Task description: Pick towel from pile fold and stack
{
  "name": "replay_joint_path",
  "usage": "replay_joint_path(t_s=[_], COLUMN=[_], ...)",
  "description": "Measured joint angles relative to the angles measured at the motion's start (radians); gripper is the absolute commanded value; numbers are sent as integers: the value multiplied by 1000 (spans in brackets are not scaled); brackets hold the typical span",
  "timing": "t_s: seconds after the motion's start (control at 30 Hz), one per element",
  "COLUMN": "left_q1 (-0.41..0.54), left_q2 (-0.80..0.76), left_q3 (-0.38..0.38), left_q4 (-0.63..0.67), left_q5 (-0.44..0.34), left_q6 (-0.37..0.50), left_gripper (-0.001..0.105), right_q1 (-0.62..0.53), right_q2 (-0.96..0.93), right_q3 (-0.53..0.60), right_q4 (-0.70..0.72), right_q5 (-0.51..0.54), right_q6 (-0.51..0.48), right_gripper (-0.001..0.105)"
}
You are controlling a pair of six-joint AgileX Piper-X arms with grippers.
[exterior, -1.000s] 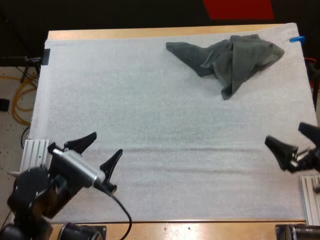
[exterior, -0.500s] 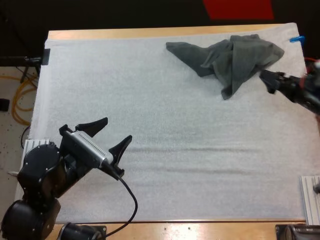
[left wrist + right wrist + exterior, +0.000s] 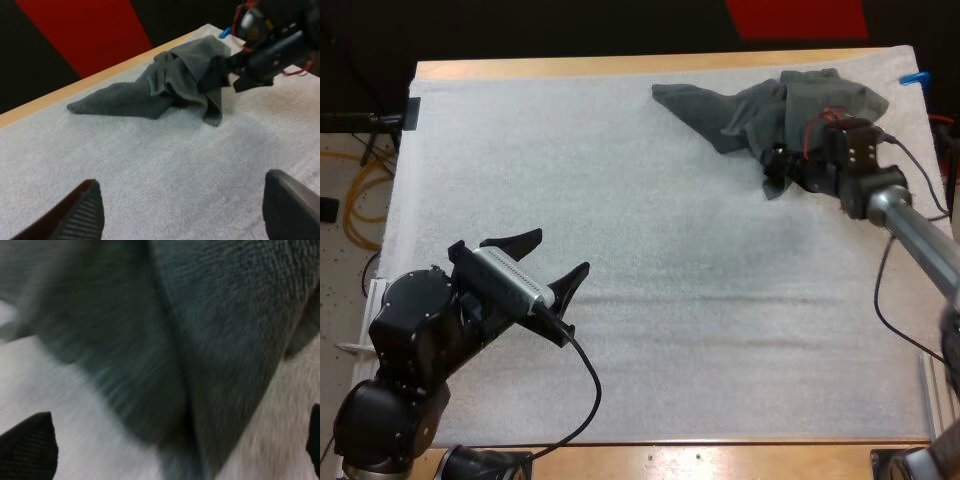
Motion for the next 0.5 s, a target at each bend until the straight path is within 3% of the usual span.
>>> replay_joint_path(t_s=[0.13,0.17,0.23,0.3,0.33,0.4,0.5], left_q1=[0,0,0,0,0,0,0], left_q2=[0,0,0,0,0,0,0], left_q3=[0,0,0,0,0,0,0], left_q4=[17,21,24,24,24,24,24], left_q5=[0,0,0,0,0,0,0], left_q6=[-2,-5,-6,-8,-8,-8,-8], left_gripper=[65,65,65,65,65,65,65], right_q1=[0,0,0,0,0,0,0], right_q2=[93,111,142,161,167,170,170], right_q3=[-82,-102,-133,-161,-168,-172,-172], right_q4=[0,0,0,0,0,0,13], right_q5=[9,9,9,9,9,9,5], right_q6=[11,23,54,84,94,103,104], right_gripper=[93,86,72,45,39,4,1])
